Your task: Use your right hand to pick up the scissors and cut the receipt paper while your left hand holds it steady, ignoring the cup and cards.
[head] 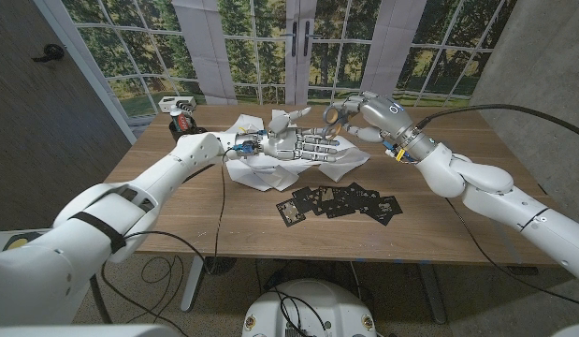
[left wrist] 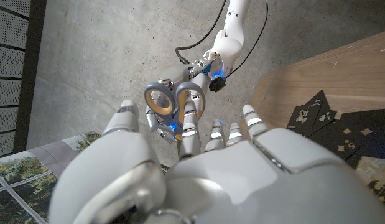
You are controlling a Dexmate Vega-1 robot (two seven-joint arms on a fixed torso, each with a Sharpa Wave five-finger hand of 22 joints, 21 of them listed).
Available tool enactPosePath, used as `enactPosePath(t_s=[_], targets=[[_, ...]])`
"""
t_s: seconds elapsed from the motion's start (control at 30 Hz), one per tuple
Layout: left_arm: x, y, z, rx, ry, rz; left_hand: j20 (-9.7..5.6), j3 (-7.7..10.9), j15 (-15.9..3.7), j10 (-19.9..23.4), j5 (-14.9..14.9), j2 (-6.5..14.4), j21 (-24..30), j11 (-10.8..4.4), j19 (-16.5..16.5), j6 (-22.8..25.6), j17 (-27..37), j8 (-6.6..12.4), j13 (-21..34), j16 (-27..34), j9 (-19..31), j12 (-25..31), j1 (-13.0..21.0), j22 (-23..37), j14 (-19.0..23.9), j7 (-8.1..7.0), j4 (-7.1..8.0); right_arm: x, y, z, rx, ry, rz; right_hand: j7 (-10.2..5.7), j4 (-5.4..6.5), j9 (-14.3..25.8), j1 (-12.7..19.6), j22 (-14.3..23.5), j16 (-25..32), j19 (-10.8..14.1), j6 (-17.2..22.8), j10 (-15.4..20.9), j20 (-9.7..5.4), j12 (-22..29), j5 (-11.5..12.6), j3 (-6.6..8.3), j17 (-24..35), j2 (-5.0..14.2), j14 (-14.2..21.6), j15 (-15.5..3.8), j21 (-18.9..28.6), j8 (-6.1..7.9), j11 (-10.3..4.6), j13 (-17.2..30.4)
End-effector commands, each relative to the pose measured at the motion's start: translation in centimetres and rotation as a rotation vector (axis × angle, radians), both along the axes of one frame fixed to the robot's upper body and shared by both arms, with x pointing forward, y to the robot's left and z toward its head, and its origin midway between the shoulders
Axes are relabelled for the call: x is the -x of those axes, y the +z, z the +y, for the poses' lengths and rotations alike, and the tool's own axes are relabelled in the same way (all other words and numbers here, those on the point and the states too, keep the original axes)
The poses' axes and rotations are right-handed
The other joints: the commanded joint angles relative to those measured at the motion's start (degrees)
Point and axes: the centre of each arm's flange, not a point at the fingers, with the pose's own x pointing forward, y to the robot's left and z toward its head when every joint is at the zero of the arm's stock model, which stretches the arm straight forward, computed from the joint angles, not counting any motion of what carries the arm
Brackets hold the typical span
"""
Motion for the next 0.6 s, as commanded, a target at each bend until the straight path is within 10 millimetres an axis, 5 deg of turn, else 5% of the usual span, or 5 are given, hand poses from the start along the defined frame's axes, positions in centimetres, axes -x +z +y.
enactPosePath(t_s=[0.03, 0.6], targets=[[0.10, -0.36, 0.78, -0.004, 0.032, 0.019, 0.11, -0.28, 0.18, -0.02, -0.28, 0.25, -0.10, 0.42, -0.25, -0.17, 0.33, -0.06, 0.17, 0.12, 0.22, -0.02, -0.67, 0.31, -0.44, 0.64, 0.13, 0.05, -0.02, -0.19, 0.017, -0.014, -0.003, -0.06, 0.66, 0.27, 0.00, 0.18, 0.26, -0.12, 0.35, 3.82, -3.59, 0.19, 0.23, 2.19, -0.11, 0.57, 5.89, -13.38, 0.57, 0.08, -3.25, 0.05], [0.16, -0.15, -0.01, -0.018, 0.000, 0.003, 0.09, -0.43, 0.16, -0.49, -0.18, 0.55, -0.23, 0.27, -0.20, -0.98, 0.33, -0.06, 0.17, 0.17, 0.21, -0.10, -1.28, 0.35, -0.56, 1.10, 0.26, 0.12, -0.14, 0.21, 0.035, -0.005, -0.008, -0.06, 0.62, 0.29, 0.03, 0.15, 0.26, -0.24, 0.41, 3.87, -3.52, 0.18, 0.15, 2.27, -0.17, 0.44, 6.00, -13.38, 0.90, 0.05, -3.23, 0.20]])
